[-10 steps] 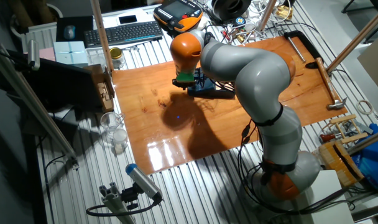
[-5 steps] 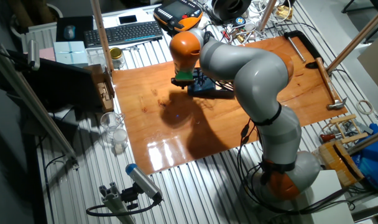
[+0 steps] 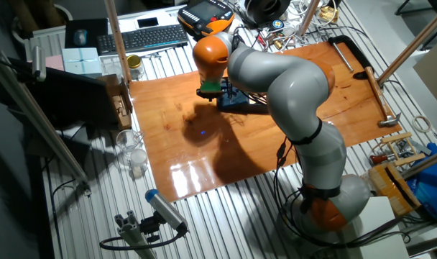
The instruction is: Slide the outer casing onto the gift box
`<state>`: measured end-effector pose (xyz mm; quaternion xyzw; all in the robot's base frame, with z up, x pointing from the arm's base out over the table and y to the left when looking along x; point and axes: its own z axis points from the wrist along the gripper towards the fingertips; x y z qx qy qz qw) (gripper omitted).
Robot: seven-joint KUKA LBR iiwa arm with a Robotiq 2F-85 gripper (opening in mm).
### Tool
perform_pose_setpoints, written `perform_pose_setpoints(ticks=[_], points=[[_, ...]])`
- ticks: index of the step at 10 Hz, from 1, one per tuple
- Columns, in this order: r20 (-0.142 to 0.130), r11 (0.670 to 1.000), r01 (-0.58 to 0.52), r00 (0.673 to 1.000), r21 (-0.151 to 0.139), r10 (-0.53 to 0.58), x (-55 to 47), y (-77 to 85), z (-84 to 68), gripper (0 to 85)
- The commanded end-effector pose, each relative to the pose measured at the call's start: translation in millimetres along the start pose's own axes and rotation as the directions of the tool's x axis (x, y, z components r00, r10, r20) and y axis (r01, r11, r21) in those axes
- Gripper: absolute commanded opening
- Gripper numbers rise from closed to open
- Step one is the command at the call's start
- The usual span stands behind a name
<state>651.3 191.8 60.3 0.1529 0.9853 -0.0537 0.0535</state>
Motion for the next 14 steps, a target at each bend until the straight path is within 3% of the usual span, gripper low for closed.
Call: perform_pose_setpoints(ticks=[1,9,14], points=[[0.0,1.0,-0.008,1.0,0.004,0.008,-2.1,0.4,1.2,0.0],[0.007,1.0,-0.009,1.0,0.029,0.009,-15.5,-6.0,13.4,0.0],[0.009,1.0,0.006,1.0,0.026,-0.006,-21.7,-19.3,19.9,0.0]])
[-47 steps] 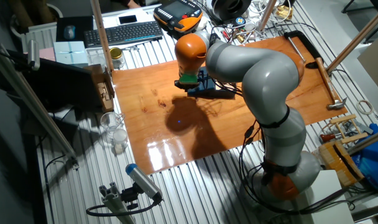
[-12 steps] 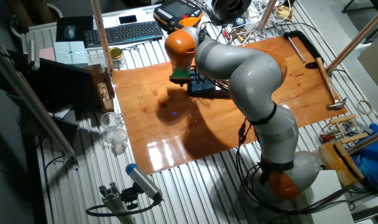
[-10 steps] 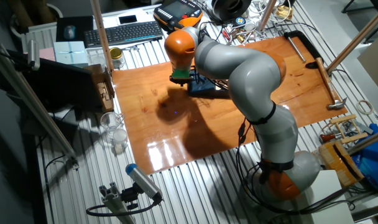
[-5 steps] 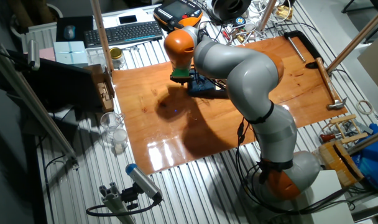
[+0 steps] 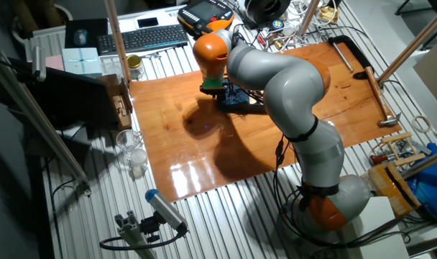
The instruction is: Slide the outer casing onto the gift box
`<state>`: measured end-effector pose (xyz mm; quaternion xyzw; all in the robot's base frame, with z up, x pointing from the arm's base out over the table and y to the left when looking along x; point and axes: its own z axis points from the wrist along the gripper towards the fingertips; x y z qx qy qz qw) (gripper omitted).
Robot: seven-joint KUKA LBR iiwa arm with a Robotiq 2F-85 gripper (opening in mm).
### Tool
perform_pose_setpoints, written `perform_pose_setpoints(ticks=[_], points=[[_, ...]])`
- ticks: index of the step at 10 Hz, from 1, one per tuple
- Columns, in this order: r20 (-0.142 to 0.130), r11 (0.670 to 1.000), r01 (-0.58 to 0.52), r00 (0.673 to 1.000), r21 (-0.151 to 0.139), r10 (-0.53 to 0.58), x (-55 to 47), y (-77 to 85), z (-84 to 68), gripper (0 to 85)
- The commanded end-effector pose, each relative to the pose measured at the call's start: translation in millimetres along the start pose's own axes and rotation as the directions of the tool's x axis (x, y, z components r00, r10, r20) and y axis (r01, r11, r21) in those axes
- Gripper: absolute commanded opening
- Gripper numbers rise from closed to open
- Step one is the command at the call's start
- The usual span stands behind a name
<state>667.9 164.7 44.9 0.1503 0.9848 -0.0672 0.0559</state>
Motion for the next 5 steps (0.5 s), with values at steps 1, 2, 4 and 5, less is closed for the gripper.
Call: perform_pose_setpoints(ticks=[1,2,4,5], points=[[0.0,1.0,-0.002,1.0,0.0,0.002,0.0,-0.1,2.0,0.0],[0.004,1.0,0.0,1.0,0.002,0.0,-0.3,-1.0,5.0,0.0],[0.009,1.0,0.003,1.0,0.0,-0.003,-0.2,-2.4,9.0,0.0],[0.01,1.0,0.004,1.0,0.003,-0.004,-0.4,-1.7,8.6,0.0]])
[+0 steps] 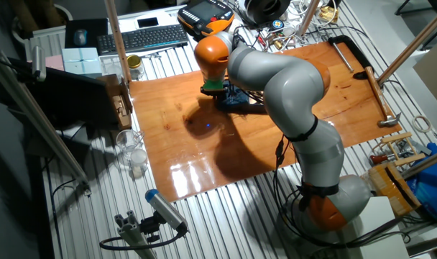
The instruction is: Slide the outer casing onto the gift box
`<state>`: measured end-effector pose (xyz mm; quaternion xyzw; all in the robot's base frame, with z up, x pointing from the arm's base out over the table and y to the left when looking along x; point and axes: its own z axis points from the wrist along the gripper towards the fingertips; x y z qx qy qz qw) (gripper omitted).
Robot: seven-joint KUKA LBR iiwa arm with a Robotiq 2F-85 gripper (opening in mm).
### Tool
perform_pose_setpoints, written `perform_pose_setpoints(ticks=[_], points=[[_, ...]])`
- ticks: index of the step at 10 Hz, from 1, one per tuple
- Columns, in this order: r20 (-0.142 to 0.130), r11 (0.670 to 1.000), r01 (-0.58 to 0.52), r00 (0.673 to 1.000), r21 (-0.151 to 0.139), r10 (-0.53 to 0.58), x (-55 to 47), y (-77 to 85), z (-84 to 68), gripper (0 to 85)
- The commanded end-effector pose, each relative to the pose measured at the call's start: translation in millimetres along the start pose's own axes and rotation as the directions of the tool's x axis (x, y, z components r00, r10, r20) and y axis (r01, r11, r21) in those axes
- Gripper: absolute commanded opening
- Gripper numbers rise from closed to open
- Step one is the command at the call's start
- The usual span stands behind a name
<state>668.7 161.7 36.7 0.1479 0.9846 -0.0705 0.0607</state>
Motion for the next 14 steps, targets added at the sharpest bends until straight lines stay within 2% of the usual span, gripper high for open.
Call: perform_pose_setpoints(ticks=[1,2,8,14], points=[[0.002,1.0,0.002,1.0,0.007,-0.002,-0.2,0.7,0.3,0.0],[0.008,1.0,0.004,1.0,0.016,-0.004,-0.4,1.5,0.6,0.0],[0.014,0.999,0.01,1.0,0.03,-0.011,-0.5,-0.2,-0.7,0.0],[0.024,0.997,0.032,0.999,0.066,-0.033,-0.6,-2.5,-1.7,0.0]])
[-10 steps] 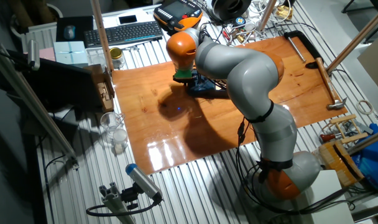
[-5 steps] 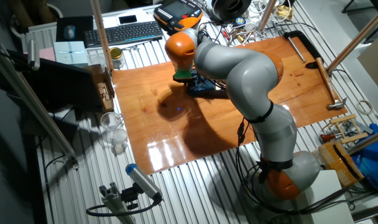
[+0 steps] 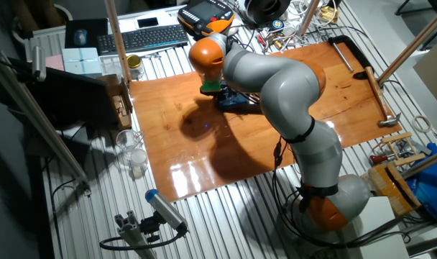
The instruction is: Slide the outer casing onto the gift box
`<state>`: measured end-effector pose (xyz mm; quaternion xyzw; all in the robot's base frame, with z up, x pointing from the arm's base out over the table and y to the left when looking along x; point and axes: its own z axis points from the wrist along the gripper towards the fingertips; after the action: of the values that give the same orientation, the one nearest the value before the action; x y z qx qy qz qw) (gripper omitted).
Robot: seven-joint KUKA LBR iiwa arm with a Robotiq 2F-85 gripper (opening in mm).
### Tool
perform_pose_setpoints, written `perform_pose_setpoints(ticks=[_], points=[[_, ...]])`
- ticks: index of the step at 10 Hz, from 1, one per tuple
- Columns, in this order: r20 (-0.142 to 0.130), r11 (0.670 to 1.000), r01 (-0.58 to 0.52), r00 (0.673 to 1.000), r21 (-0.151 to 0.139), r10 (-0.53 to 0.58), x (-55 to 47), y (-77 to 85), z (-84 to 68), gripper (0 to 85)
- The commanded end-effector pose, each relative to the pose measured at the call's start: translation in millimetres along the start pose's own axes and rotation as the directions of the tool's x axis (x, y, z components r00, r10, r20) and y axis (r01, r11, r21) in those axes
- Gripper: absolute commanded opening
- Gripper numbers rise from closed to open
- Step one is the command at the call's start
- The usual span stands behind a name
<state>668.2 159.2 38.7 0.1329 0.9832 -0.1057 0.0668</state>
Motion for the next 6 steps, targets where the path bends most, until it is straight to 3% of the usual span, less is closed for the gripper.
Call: perform_pose_setpoints(ticks=[1,6], points=[[0.001,1.0,0.002,1.0,0.002,-0.002,-0.2,-0.6,-0.2,0.0],[-0.004,1.0,0.014,1.0,0.015,-0.014,-0.6,-8.0,-4.8,0.0]])
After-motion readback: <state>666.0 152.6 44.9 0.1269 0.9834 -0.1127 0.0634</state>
